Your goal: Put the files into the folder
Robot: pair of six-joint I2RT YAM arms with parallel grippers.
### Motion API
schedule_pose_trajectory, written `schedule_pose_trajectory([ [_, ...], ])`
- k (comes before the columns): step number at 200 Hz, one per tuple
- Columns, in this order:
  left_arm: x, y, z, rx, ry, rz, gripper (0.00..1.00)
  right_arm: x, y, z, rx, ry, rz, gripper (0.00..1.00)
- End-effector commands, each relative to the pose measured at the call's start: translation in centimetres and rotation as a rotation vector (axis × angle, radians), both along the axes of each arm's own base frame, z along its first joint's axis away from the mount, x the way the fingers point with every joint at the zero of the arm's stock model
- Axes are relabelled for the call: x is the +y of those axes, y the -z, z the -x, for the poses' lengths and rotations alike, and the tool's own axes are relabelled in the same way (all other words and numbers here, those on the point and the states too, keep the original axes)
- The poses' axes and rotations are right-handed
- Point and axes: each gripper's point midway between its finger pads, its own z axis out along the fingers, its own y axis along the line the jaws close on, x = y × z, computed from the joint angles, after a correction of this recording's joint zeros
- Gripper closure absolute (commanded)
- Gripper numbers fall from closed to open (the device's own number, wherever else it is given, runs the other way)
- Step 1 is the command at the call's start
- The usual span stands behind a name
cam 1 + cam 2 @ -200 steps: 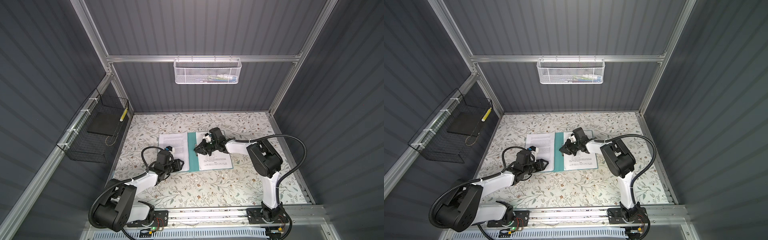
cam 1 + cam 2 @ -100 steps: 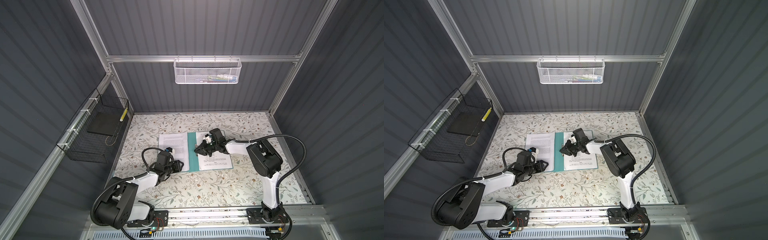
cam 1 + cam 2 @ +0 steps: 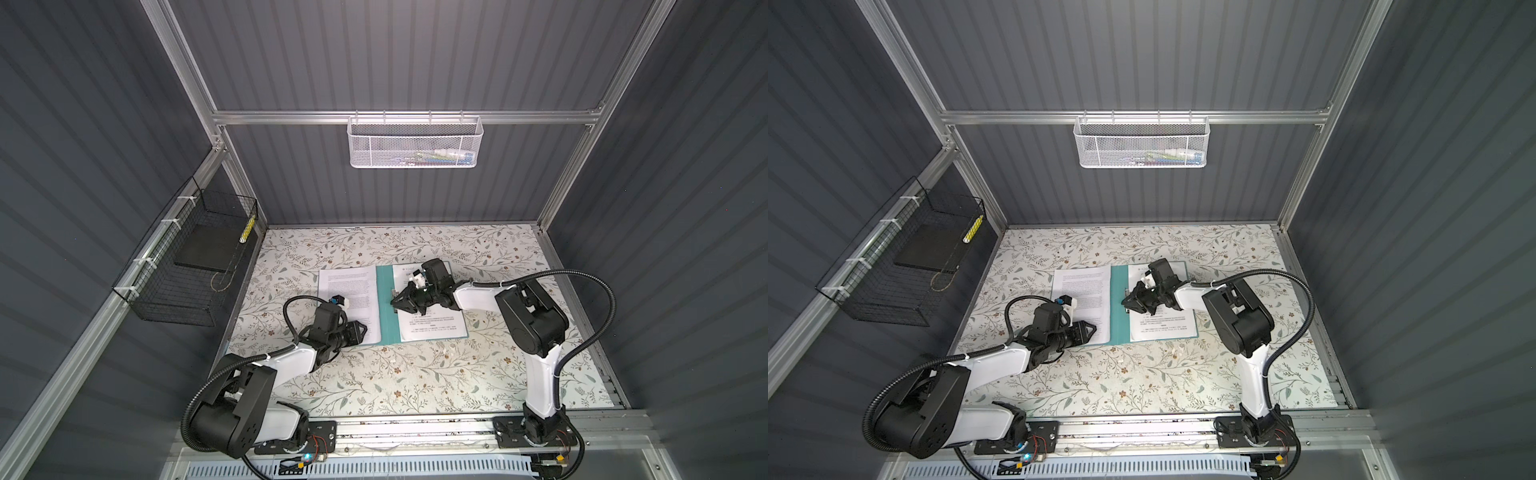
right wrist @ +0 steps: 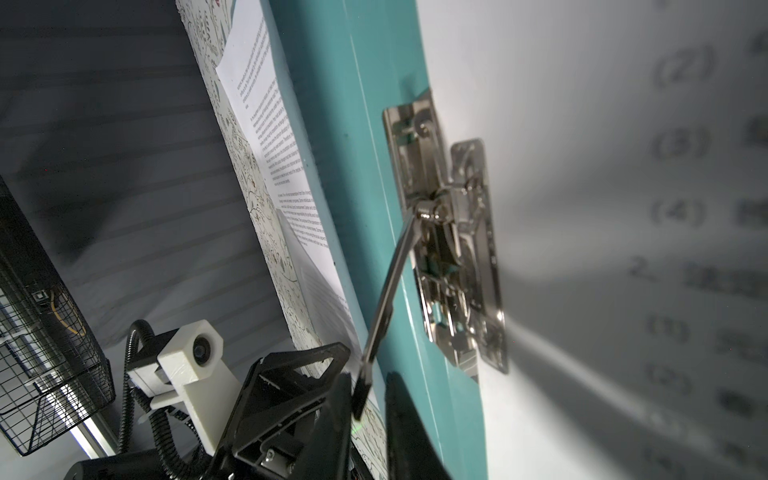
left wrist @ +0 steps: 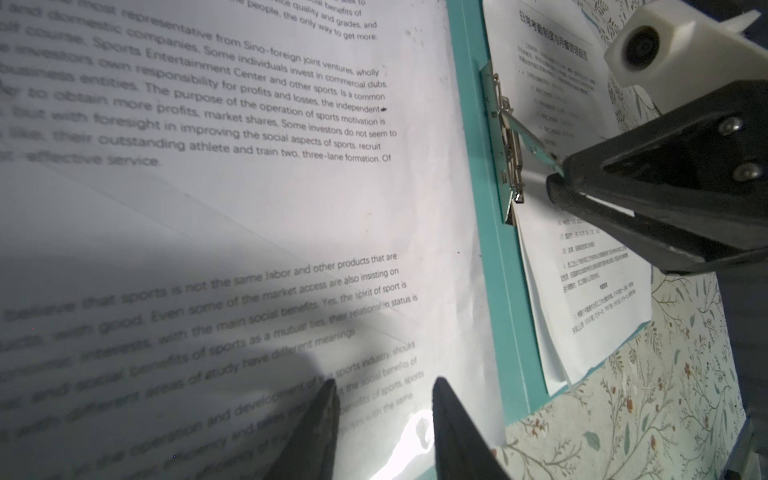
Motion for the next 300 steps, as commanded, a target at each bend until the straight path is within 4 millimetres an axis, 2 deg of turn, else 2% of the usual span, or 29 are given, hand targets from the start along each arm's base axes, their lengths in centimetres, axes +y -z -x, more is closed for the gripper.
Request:
schedule_pose_trajectory([
  [1, 0.3, 0.2, 0.0, -0.005, -0.011, -0.006, 0.61, -0.3, -0.9, -0.3, -0.021, 0.012, -0.011, 0.81],
  [110, 0.1, 0.5, 0.0, 0.0, -0.007, 0.0, 0.61, -0.4, -1.6, -1.1, -0.031, 0.024, -0.032, 0.8],
  [185, 0.1, 0.6, -0.1, 0.004, -0.008, -0.001, 0.61, -0.5, -1.5, -1.0, -0.023, 0.027, -0.031, 0.9],
  [217, 0.1, 0.8, -0.1, 0.007, -0.008, -0.003, 0.61, -0.8, -1.0, -0.7, -0.013, 0.031, -0.015, 1.0],
  [257, 0.1, 1.5, -0.2, 0.021, -0.006, -0.008, 0.62, -1.6, 0.1, -0.3, 0.011, 0.044, 0.016, 1.0],
  [300, 0.3, 3.6, 0.0, 0.074, -0.024, -0.03, 0.67, -2.6, 1.3, 0.1, 0.039, 0.058, 0.045, 1.0],
])
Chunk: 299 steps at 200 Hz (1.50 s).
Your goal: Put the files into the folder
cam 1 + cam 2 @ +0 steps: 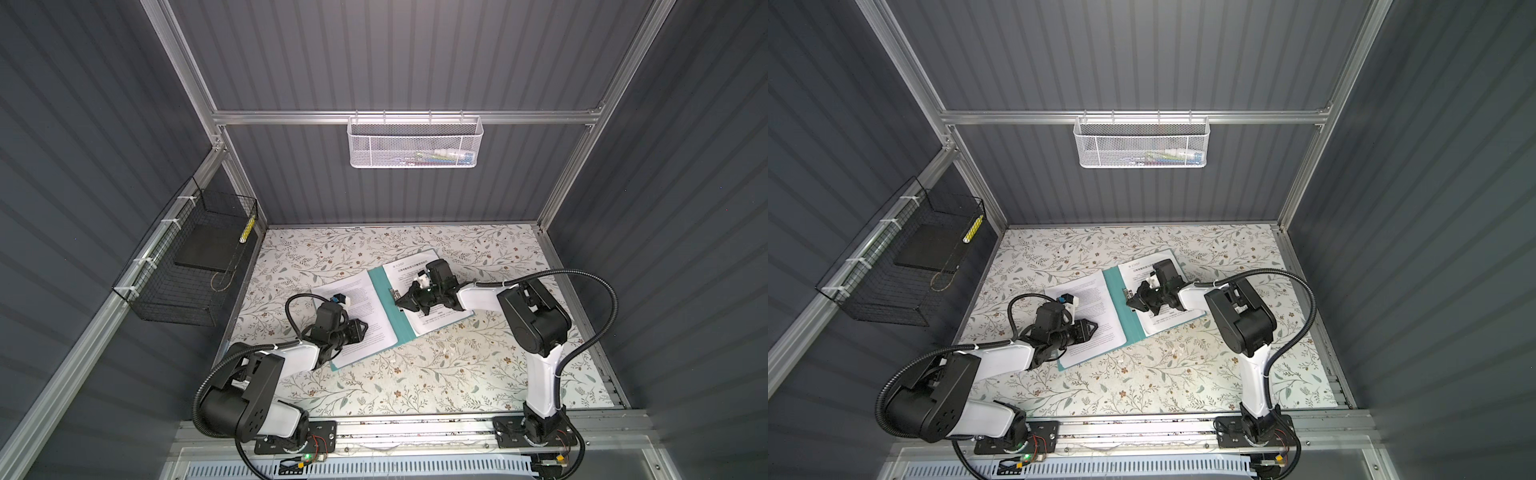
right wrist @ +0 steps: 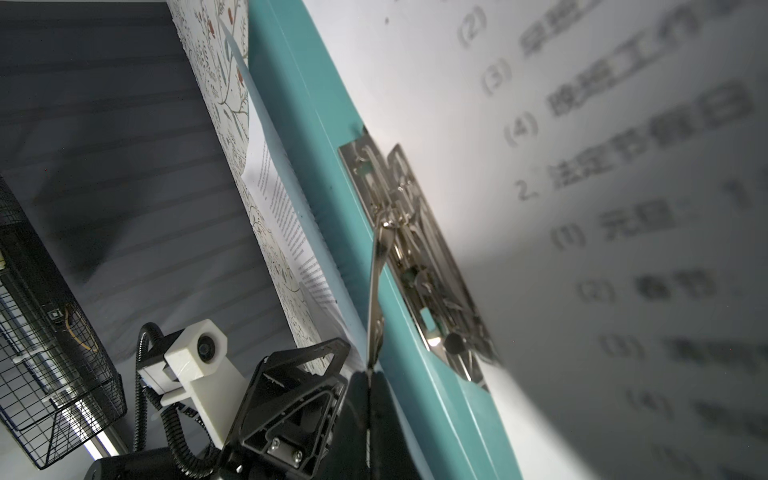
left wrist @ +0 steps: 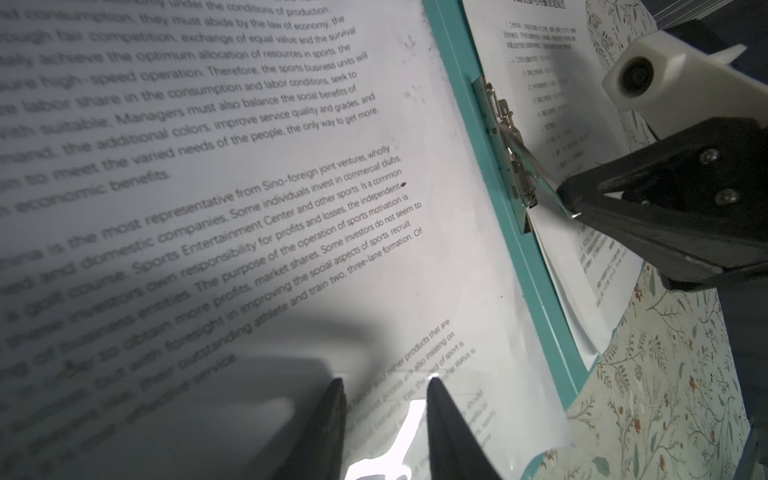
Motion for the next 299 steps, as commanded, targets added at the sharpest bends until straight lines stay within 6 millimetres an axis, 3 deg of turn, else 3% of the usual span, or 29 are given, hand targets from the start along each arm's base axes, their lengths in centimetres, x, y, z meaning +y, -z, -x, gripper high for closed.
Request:
schedule_pose_trajectory([
  [1, 0.9, 3.0, 1.3, 0.104, -0.022, -0.045, 0.67, -1.2, 0.8, 0.5, 0.016, 0.01, 0.042, 1.0],
  [43, 1.0, 4.3, 1.5, 0.147, -0.023, -0.062, 0.68, -2.8, 2.4, 1.1, 0.055, 0.023, 0.079, 1.0],
  [83, 0.9, 4.3, 1.3, 0.152, -0.019, -0.069, 0.69, -4.3, 4.2, 2.1, 0.089, 0.027, 0.139, 1.0],
  [133, 0.7, 4.1, 1.3, 0.147, -0.01, -0.063, 0.69, -7.3, 6.9, 3.0, 0.053, -0.004, 0.342, 1.0],
  [191, 0.5, 4.2, 1.3, 0.15, 0.005, -0.059, 0.68, -9.2, 7.1, 2.8, 0.04, 0.008, 0.456, 1.0],
  [263, 0.0, 4.2, 1.0, 0.152, 0.02, -0.042, 0.68, -9.7, 9.0, 3.0, 0.111, -0.014, 0.476, 1.0],
  [299, -0.2, 4.5, 1.0, 0.162, 0.025, -0.036, 0.69, -10.0, 8.5, 2.4, 0.101, -0.003, 0.475, 1.0],
])
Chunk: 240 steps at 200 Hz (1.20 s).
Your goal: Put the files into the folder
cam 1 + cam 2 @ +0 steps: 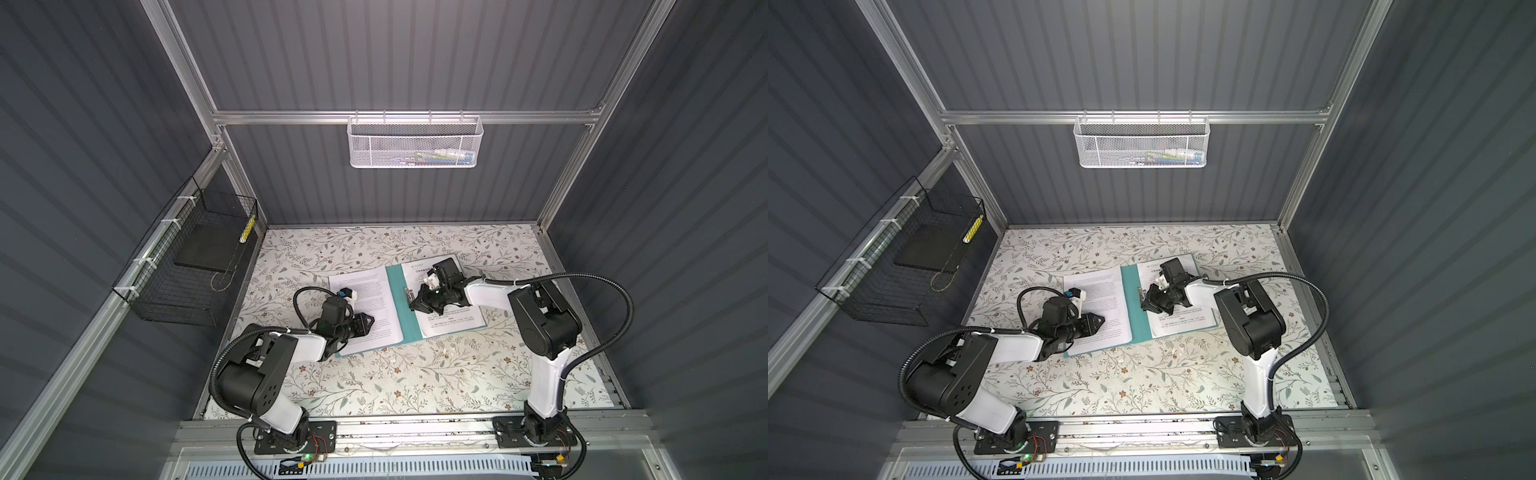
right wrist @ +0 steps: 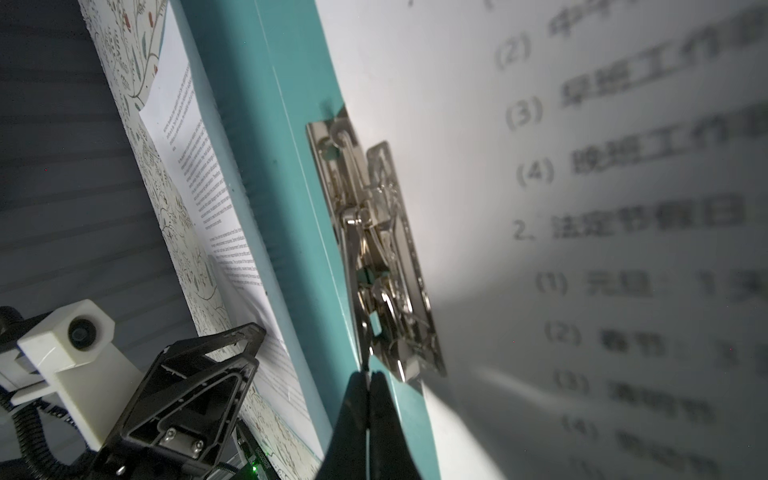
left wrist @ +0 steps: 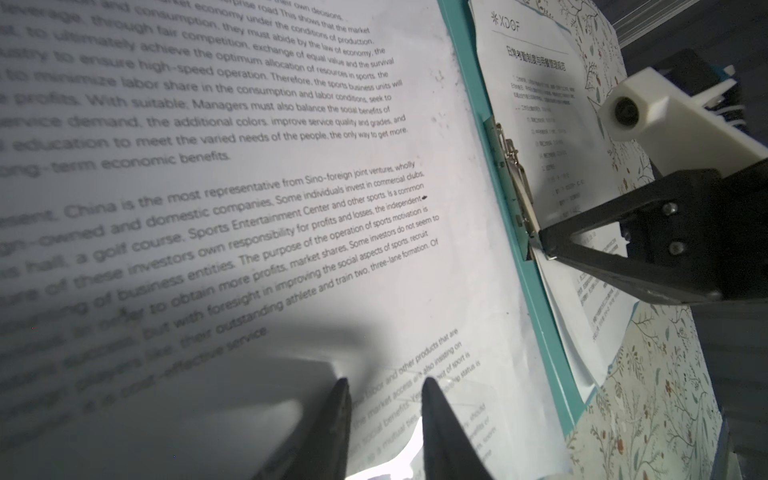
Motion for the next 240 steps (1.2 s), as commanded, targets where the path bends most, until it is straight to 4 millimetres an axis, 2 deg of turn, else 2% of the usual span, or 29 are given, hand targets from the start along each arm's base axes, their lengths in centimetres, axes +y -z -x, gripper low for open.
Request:
schedule_pose_trajectory([
  [1, 1.6, 4.5, 3.0, 0.182, -0.009, -0.089, 0.69, -5.0, 6.3, 2.4, 0.174, 0.08, 0.228, 1.0],
  [78, 1.9, 4.4, 3.4, 0.188, -0.012, -0.107, 0.7, -5.4, 8.2, 3.0, 0.242, 0.113, 0.173, 1.0],
  [127, 1.6, 4.9, 3.2, 0.21, 0.008, -0.113, 0.7, -7.1, 8.5, 3.0, 0.236, 0.142, 0.212, 1.0],
  [191, 1.9, 4.9, 3.3, 0.214, 0.003, -0.132, 0.71, -8.8, 10.5, 3.4, 0.263, 0.139, 0.305, 1.0],
  [211, 1.9, 4.8, 3.2, 0.213, 0.008, -0.138, 0.71, -8.3, 10.5, 3.5, 0.268, 0.123, 0.287, 1.0],
  [240, 1.8, 5.1, 3.1, 0.223, 0.014, -0.143, 0.71, -5.3, 8.9, 3.6, 0.261, 0.077, 0.11, 1.0],
])
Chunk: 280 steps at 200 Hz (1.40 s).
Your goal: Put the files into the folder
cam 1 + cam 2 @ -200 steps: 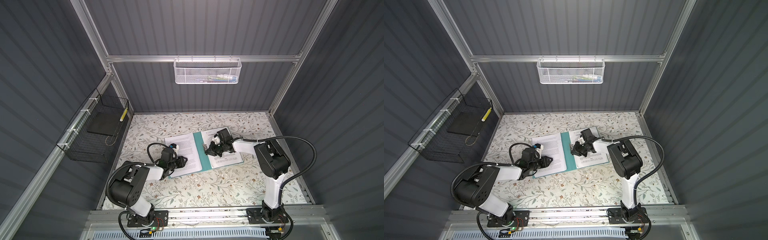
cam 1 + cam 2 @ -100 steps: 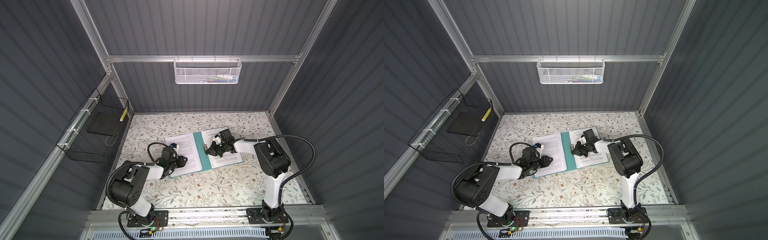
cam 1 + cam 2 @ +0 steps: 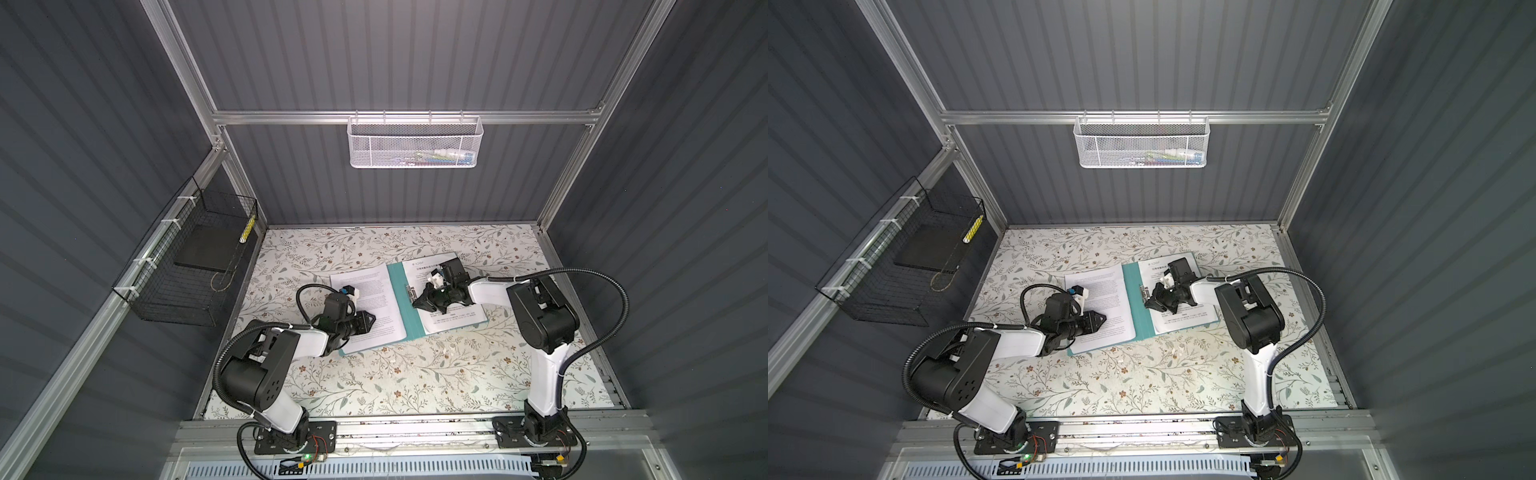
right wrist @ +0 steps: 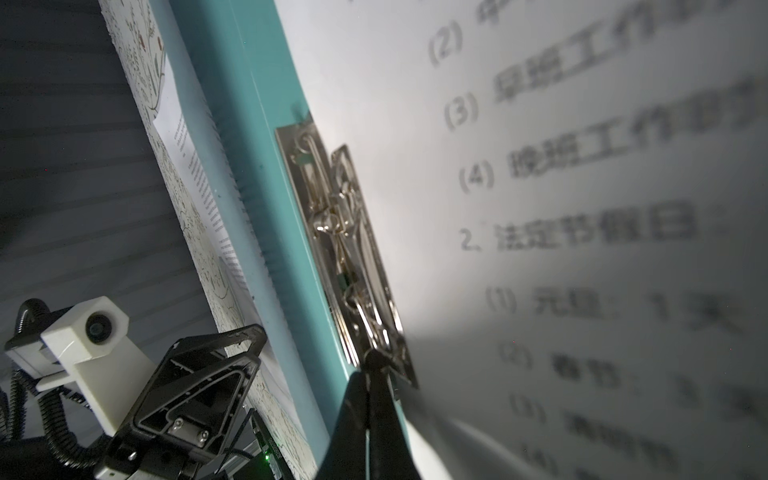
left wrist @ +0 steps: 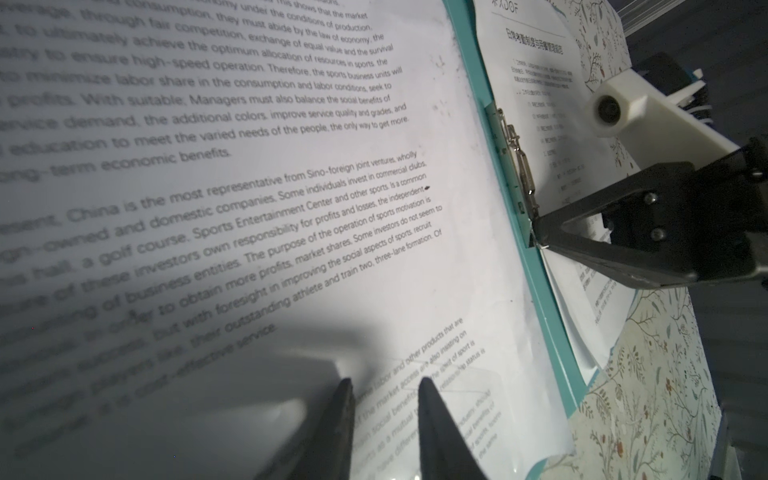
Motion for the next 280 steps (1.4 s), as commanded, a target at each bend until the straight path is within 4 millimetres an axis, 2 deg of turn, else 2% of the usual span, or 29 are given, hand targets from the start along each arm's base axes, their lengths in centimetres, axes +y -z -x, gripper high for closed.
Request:
schedule_pose_trajectory([
  [1, 2.2, 5.1, 3.7, 0.203, -0.005, -0.131, 0.71, -4.1, 7.8, 4.5, 0.235, 0.07, 0.186, 1.0],
  [17, 2.1, 5.4, 3.6, 0.213, -0.001, -0.132, 0.71, -2.5, 6.3, 4.4, 0.224, 0.056, 0.075, 1.0],
  [52, 2.1, 5.7, 3.5, 0.219, -0.003, -0.131, 0.71, -0.1, 3.0, 4.3, 0.232, 0.06, -0.142, 1.0],
  [73, 2.1, 5.5, 3.5, 0.213, -0.005, -0.131, 0.71, 0.5, 1.8, 4.1, 0.243, 0.069, -0.21, 1.0],
  [107, 2.3, 4.8, 3.3, 0.199, -0.021, -0.139, 0.69, 0.6, 1.3, 3.7, 0.235, 0.082, -0.212, 1.0],
  [118, 2.4, 3.9, 2.7, 0.177, -0.031, -0.143, 0.61, 0.3, 1.3, 3.5, 0.23, 0.088, -0.201, 1.0],
  [136, 3.1, 1.8, 1.5, 0.12, -0.076, -0.172, 0.38, 0.1, 1.3, 3.4, 0.229, 0.094, -0.195, 1.0],
  [145, 3.6, 0.7, 0.9, 0.087, -0.106, -0.194, 0.3, 0.0, 1.3, 3.3, 0.225, 0.097, -0.191, 0.94],
  [173, 4.8, -2.7, -0.8, 0.012, -0.16, -0.205, 0.26, -0.3, 0.1, 3.0, 0.181, 0.099, -0.187, 0.8],
  [205, 6.8, -5.3, -1.9, -0.029, -0.237, -0.252, 0.24, -0.6, -3.6, 1.9, 0.093, 0.083, -0.184, 0.72],
  [225, 8.7, -6.2, -2.1, -0.026, -0.3, -0.275, 0.24, -1.4, -5.7, 0.9, 0.033, 0.078, -0.145, 0.68],
  [243, 10.2, -6.8, -2.0, -0.02, -0.347, -0.299, 0.24, -3.3, -6.5, 0.0, -0.027, 0.089, -0.044, 0.66],
  [263, 11.5, -6.9, -1.8, -0.011, -0.385, -0.308, 0.24, -7.0, -6.5, -0.5, -0.096, 0.136, 0.11, 0.63],
  [280, 11.9, -6.6, -1.9, -0.009, -0.396, -0.296, 0.22, -11.8, -6.7, -1.4, -0.179, 0.203, 0.326, 0.55],
])
